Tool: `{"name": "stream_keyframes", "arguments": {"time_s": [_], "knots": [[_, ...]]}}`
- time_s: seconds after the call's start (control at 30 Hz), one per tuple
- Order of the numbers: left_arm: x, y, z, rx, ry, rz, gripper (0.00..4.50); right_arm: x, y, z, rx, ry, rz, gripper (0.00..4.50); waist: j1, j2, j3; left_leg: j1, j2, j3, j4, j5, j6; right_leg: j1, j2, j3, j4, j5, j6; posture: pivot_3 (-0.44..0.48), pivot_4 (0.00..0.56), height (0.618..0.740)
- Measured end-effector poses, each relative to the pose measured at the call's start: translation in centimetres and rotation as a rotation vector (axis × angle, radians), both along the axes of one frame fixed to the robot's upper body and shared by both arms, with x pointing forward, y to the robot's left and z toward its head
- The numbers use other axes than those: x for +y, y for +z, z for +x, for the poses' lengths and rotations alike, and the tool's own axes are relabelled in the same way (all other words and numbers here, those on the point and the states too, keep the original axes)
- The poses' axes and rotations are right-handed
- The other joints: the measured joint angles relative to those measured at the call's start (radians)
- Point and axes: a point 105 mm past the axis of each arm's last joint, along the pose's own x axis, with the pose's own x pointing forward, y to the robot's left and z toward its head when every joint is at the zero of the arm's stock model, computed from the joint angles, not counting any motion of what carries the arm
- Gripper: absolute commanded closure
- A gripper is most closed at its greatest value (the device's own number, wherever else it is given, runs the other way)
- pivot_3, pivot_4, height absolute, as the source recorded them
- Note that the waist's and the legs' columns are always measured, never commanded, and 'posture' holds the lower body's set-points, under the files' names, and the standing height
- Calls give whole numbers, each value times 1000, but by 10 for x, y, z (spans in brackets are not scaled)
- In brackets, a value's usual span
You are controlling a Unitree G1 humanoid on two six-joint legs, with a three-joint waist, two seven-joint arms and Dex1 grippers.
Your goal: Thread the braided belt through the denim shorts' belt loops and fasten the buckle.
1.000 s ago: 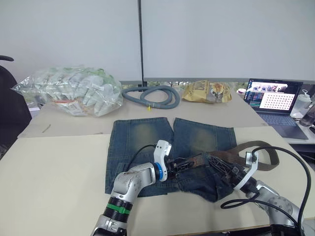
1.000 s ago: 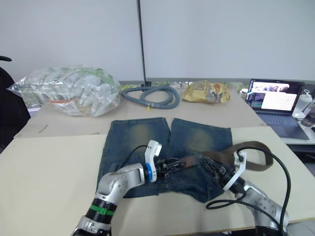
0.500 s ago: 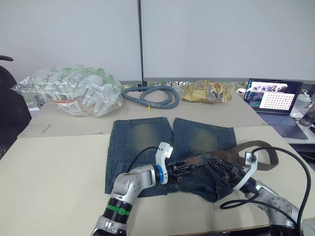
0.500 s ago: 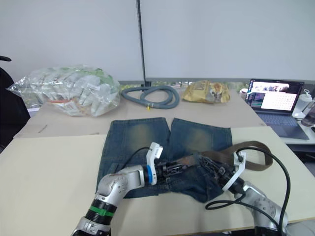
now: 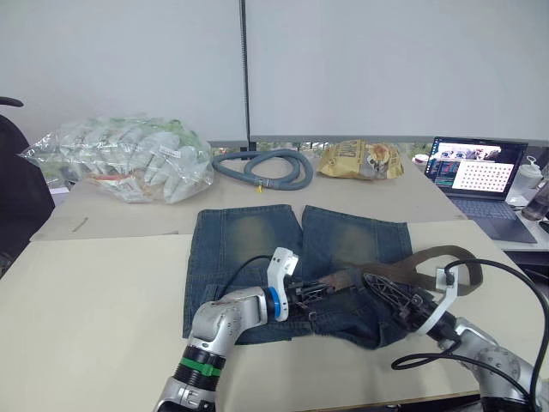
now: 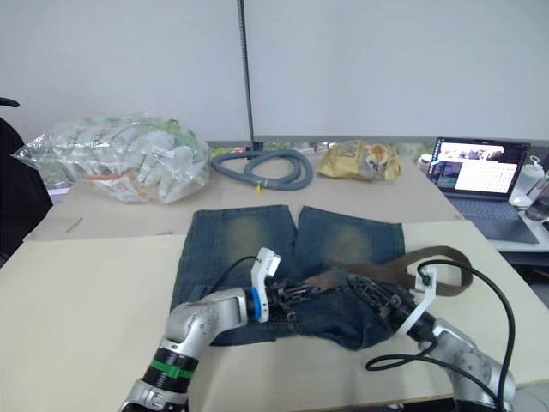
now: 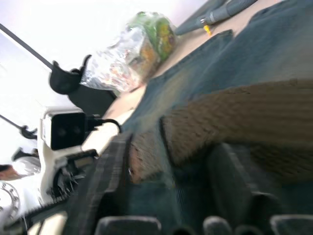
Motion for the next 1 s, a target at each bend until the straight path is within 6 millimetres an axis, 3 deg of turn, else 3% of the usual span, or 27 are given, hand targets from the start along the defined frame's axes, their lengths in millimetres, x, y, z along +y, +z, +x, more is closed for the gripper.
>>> {"name": "stream_keyframes", "arguments": {"time_s": [0.07,0.27,0.37,0.47,0.6,0.77,0.87,1.0], "knots": [[12,-1,-3,8,-3,18,4500,-15,1,-5,5,-27,-37,34,-1,0,0,0,0,0,0,0,0,0,0,0,0,0,0,0,150,740],[38,2,-16,8,-49,43,4500,-40,5,-20,8,-34,-154,12,-2,0,0,0,0,0,-1,0,0,0,0,0,0,0,0,0,150,740],[57,11,-21,-3,-69,33,4500,-41,15,-28,-15,-13,-192,12,-6,1,0,1,1,0,-1,0,0,-1,0,1,0,-1,-1,0,150,740],[74,22,-29,-29,-118,16,4500,-19,29,-43,-44,91,-222,12,-6,1,0,1,2,0,-2,0,0,-1,0,0,0,-1,-2,0,150,740],[96,15,-23,-13,-73,81,4500,36,39,-60,-88,240,-177,12,-5,1,0,1,3,0,-2,-2,-4,0,0,0,-1,-2,-3,0,150,740],[81,8,-21,25,-55,37,4500,82,44,-44,-129,216,-132,12,3,1,1,0,2,-1,-2,-4,-6,0,0,-1,-7,2,1,0,150,740],[69,7,-22,35,-63,7,4500,104,33,-42,-108,236,-162,12,4,1,1,-2,1,-1,-2,-4,-5,-1,0,-1,-9,3,1,0,150,740],[57,8,-22,43,-54,-30,4500,104,16,-30,-166,154,-397,12,4,1,1,-4,-1,0,-2,-4,-5,-1,-1,-1,-10,4,3,0,150,740]]}}
